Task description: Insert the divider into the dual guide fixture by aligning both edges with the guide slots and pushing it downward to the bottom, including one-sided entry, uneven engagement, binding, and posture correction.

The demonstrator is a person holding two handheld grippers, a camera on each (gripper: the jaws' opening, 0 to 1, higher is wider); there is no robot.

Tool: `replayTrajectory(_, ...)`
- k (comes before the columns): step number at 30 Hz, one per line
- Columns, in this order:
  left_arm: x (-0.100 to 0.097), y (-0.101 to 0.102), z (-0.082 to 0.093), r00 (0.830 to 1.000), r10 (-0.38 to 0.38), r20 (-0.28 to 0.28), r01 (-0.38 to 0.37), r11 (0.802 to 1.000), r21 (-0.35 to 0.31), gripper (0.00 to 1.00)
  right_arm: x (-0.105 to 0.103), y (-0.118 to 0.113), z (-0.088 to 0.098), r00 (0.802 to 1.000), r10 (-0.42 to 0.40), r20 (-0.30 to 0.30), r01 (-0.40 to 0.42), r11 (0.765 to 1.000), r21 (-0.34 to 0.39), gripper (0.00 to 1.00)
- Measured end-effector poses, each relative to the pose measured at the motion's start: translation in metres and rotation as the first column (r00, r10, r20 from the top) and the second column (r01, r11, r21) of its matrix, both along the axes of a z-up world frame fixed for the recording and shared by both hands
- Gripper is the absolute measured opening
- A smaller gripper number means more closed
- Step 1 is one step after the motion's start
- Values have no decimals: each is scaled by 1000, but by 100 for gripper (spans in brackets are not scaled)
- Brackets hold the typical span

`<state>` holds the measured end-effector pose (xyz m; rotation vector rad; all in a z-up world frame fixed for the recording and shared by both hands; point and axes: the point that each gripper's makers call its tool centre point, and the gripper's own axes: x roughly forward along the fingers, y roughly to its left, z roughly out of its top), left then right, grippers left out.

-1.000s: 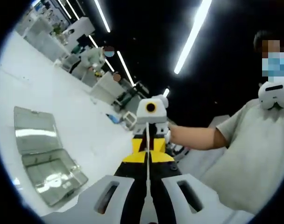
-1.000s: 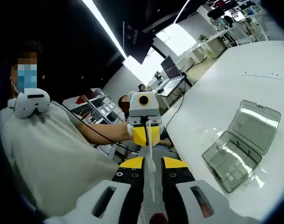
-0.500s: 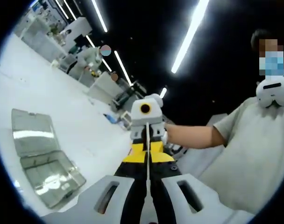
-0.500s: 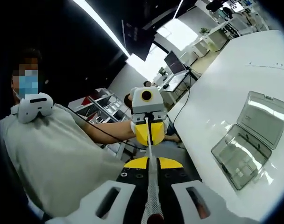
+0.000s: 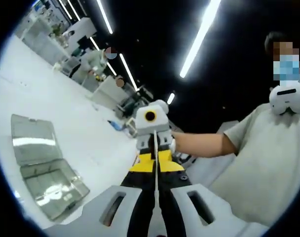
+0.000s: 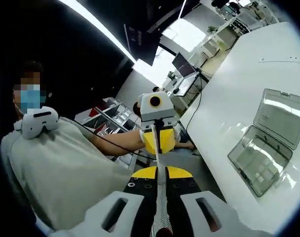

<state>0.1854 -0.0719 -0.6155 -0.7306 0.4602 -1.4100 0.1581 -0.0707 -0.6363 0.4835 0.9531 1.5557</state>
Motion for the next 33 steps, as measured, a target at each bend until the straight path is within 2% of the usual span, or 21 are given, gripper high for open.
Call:
replayTrajectory(2,0,1,-2,1000,-1,-13,1,1000,-3,0,-1,1,0,1000,-4,-5,4,1000,-1,0)
replayTrajectory(10,5,2,-5,999,40,-1,-40,999,5,0,4,1,-5,998,-49,-34,48,998,-41,0)
replayTrajectory(15,12,8,-12,995,95,26,-97,994,53,5,10,-1,-8,995,-90,-50,88,995,-56,0)
replayTrajectory(18,15,12,-14,991,123,50,-127,989,71,6,18,-4,-10,987,-142,-72,136,988,-77,0)
replayTrajectory(21,21,16,-23,983,164,86,-174,977,126,6,27,-7,-16,976,-196,-92,185,976,-117,0)
replayTrajectory(24,17,13,-30,982,165,92,-178,971,159,6,35,-7,-14,964,-241,-116,229,968,-106,0)
replayTrajectory(27,16,11,-32,983,169,77,-179,972,153,5,37,-6,-14,951,-265,-157,249,962,-112,0)
replayTrajectory(33,15,8,-33,982,171,74,-181,971,157,3,35,-3,-15,945,-270,-187,251,961,-117,0)
